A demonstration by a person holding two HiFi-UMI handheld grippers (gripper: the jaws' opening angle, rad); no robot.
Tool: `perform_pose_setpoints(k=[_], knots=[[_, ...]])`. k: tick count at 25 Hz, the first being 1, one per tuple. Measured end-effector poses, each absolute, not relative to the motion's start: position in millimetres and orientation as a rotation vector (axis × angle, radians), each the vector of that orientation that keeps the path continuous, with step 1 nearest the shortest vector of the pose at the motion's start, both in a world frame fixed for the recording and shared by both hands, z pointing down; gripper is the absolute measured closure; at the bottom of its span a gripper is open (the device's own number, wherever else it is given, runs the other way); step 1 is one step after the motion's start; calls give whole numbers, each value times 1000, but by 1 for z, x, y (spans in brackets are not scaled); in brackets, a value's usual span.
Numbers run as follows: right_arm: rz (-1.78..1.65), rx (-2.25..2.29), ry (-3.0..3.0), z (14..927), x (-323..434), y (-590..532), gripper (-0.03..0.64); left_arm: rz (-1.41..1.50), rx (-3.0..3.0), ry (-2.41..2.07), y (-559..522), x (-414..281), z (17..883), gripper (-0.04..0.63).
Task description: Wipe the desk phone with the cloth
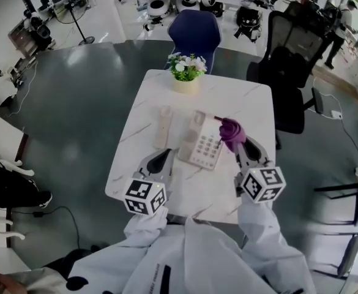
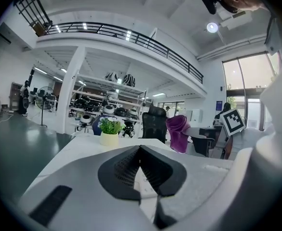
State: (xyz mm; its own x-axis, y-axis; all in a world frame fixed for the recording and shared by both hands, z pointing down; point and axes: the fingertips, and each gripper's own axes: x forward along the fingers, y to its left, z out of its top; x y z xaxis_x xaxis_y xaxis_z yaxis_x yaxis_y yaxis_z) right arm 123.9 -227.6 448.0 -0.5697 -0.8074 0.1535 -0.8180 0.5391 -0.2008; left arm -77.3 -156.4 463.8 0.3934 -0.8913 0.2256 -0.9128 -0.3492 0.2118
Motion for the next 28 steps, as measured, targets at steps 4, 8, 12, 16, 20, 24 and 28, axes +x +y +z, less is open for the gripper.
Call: perform_pose_setpoints(k=[4, 8, 12, 16, 20, 24, 28], knots=[[386, 1462, -2653, 459, 121, -249, 580, 115, 2320, -1522, -179, -79, 481, 597], [365, 1514, -2582, 471, 125, -272, 580, 133, 2280, -1466, -196, -78, 501, 597], [342, 1555, -2518, 482, 129, -292, 580, 141, 2256, -1431, -206, -75, 516, 597], [296, 1561, -2470, 491, 126, -311, 580, 149, 2227, -1408, -211, -75, 528, 597], [232, 1528, -2427, 506, 118, -329, 580, 152, 2204, -1401, -215, -78, 539, 597], [224, 1466, -2394, 523, 106, -339, 580, 156, 2188, -1397, -216, -81, 544, 597], [247, 1393, -2368, 544, 94, -343, 580, 157, 2177, -1393, -217, -81, 549, 597]])
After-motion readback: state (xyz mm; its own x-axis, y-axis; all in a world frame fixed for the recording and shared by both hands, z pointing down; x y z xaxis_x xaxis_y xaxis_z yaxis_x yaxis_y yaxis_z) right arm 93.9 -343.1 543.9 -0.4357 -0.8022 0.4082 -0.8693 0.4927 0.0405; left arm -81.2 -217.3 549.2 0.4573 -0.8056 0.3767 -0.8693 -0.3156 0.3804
